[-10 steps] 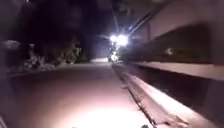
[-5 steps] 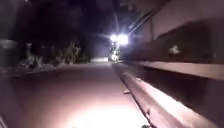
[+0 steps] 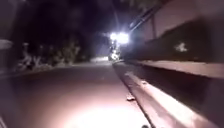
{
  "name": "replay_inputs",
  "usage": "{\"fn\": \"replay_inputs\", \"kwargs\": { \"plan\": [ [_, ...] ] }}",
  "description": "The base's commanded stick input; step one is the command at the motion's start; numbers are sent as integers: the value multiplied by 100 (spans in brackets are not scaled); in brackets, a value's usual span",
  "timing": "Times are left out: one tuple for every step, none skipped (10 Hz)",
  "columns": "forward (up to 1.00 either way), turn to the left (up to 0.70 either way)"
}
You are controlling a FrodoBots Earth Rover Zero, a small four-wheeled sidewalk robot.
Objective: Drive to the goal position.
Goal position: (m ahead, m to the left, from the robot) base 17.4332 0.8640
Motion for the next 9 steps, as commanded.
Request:
{"fn": "replay_inputs", "kwargs": {
  "plan": [
    [70,0],
    [70,0],
    [70,0],
    [70,0],
    [70,0],
    [70,0],
    [70,0],
    [70,0],
    [70,0]
  ]
}}
